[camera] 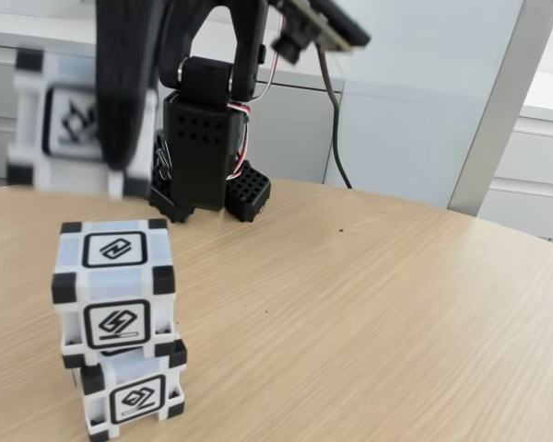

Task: Stack cubes from left to right.

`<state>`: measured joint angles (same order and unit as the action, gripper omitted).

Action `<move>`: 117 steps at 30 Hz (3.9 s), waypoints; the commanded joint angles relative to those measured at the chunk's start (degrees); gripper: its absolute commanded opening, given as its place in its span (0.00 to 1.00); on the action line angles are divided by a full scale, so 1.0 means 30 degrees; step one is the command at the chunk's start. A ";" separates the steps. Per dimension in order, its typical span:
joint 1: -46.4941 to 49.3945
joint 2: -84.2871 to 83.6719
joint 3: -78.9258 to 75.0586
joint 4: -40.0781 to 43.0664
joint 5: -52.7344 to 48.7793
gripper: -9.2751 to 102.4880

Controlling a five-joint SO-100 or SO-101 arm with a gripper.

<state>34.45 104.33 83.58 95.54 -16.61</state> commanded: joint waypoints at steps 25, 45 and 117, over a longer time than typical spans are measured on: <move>-0.0029 -0.1025 -0.0146 -0.0205 -0.2725 0.25; -0.0029 -0.1055 -0.0117 -0.0205 -0.3486 0.38; -0.7529 0.7295 -0.0117 -0.3398 0.6973 0.08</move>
<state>11.78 118.56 83.58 85.34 3.52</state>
